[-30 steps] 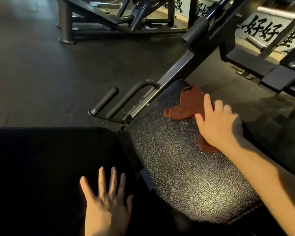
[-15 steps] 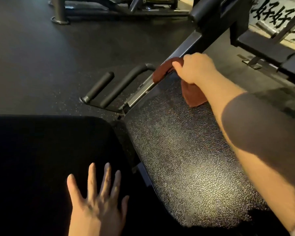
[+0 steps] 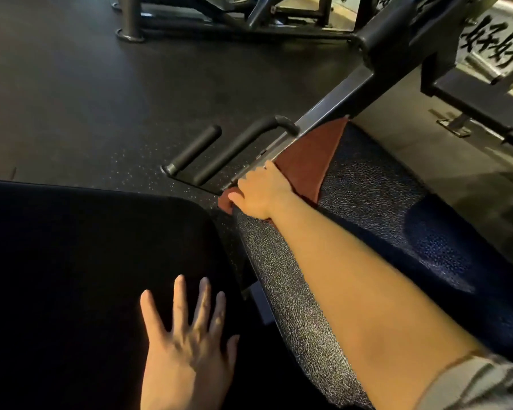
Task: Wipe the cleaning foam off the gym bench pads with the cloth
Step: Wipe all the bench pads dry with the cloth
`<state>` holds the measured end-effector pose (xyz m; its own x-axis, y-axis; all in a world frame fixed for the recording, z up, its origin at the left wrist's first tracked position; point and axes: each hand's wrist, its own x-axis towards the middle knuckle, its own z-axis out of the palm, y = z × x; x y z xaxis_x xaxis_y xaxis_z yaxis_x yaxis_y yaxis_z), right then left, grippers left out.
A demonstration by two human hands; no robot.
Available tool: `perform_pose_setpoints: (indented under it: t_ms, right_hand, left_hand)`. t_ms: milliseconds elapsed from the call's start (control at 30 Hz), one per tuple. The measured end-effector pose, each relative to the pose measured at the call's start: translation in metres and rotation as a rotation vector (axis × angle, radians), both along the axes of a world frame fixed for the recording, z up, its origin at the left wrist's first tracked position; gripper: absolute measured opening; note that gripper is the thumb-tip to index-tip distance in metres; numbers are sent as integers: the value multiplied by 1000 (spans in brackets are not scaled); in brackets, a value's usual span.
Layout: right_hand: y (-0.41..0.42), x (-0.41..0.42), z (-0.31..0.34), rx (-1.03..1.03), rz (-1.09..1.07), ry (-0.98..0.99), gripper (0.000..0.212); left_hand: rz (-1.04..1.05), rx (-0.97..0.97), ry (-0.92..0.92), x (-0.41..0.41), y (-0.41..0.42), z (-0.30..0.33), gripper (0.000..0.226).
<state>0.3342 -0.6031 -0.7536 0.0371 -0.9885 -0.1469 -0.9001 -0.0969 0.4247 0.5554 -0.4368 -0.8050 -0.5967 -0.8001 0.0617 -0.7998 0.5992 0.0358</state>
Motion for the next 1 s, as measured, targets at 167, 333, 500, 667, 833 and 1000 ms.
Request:
perform_pose_setpoints:
  t_ms: [167, 333, 500, 667, 833, 1000]
  right_hand:
    - [11, 28, -28, 119, 93, 8, 53]
    - [23, -3, -4, -17, 96, -60, 49]
    - [88, -49, 34, -163, -50, -28, 51]
    - [184, -62, 41, -269, -159, -18, 58]
    - [237, -18, 17, -197, -138, -92, 59]
    - [273, 37, -37, 34, 108, -190, 43]
  left_hand:
    - [-2, 55, 34, -2, -1, 2, 64]
    - [-34, 139, -27, 0, 0, 6, 65]
    - [23, 184, -131, -3, 0, 31, 60]
    - [39, 110, -332, -7, 4, 42, 65]
    - [56, 114, -161, 3, 7, 47, 56]
    - [6, 163, -164, 3, 7, 51, 49]
